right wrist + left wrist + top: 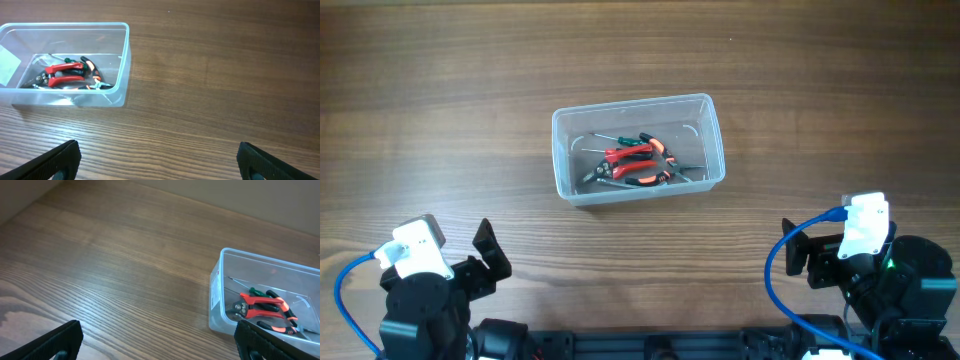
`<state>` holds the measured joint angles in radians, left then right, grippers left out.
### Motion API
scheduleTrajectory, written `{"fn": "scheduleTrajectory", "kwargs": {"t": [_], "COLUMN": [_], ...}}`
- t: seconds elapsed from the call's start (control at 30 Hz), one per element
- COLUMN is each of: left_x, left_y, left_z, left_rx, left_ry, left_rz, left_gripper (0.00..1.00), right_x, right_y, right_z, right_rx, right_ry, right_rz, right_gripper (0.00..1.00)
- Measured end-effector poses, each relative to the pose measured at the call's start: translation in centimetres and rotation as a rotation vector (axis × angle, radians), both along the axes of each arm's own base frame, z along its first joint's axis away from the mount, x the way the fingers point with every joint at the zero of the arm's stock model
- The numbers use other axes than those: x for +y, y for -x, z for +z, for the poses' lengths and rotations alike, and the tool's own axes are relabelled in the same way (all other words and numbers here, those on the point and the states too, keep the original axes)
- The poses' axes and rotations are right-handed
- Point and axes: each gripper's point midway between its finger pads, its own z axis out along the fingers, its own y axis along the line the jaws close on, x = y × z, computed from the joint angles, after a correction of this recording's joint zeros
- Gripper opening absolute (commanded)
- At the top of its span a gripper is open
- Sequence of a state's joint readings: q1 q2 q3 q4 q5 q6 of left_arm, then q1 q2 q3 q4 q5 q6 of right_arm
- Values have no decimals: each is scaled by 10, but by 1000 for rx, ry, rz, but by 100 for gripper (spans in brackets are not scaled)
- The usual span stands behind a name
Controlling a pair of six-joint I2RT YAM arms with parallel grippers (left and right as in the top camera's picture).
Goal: Pack container
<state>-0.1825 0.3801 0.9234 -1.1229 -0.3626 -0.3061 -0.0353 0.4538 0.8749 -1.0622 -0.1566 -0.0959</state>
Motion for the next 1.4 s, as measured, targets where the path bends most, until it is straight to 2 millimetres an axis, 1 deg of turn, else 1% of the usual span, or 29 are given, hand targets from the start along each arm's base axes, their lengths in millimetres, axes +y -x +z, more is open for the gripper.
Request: {"fn": "scheduleTrajectory", "kwargs": {"t": [0.1, 0.13, 0.17, 0.27, 0.3, 0.37, 0.5, 0.6, 0.7, 0.8, 0.87, 0.97, 1.07, 1.1, 1.4], "left_x": [0, 0, 0, 0, 0, 0, 1, 1, 1, 1, 1, 1, 1, 1, 1], "left_y": [0, 0, 0, 0, 0, 0, 0, 0, 0, 0, 0, 0, 0, 0, 0], "left_z": [0, 0, 0, 0, 0, 0, 0, -1, 0, -1, 0, 0, -1, -1, 0], "left_rx": [0, 0, 0, 1, 0, 1, 1, 1, 0, 0, 0, 0, 0, 0, 0], "left_ry": [0, 0, 0, 0, 0, 0, -4, -3, -1, 1, 2, 2, 1, 2, 2], "left_rz": [0, 0, 0, 0, 0, 1, 6, 7, 8, 9, 9, 9, 10, 10, 9], "left_gripper": [100, 100, 100, 100, 100, 100, 100, 100, 100, 100, 100, 100, 100, 100, 100], "right_x": [1, 1, 2, 7, 8, 9, 15, 22, 25, 23, 19, 5, 2, 2, 2], "right_y": [2, 3, 4, 10, 12, 7, -18, -31, -42, -54, -60, -66, -68, -69, -69], "right_z": [2, 7, 19, 66, 75, 81, 69, 55, 34, 1, -20, -38, -63, -66, -66], "right_rx": [-14, -47, -118, -413, -508, -647, -794, -839, -846, -809, -766, -717, -637, -627, -631], "right_ry": [0, 2, 4, 22, 33, 46, 52, 73, 96, 105, 113, 57, 30, 32, 50], "right_rz": [4, 7, 13, 46, 54, 60, 92, 132, 144, 137, 110, 12, -17, -16, -10], "right_gripper": [100, 100, 100, 100, 100, 100, 100, 100, 100, 100, 100, 100, 100, 100, 100]}}
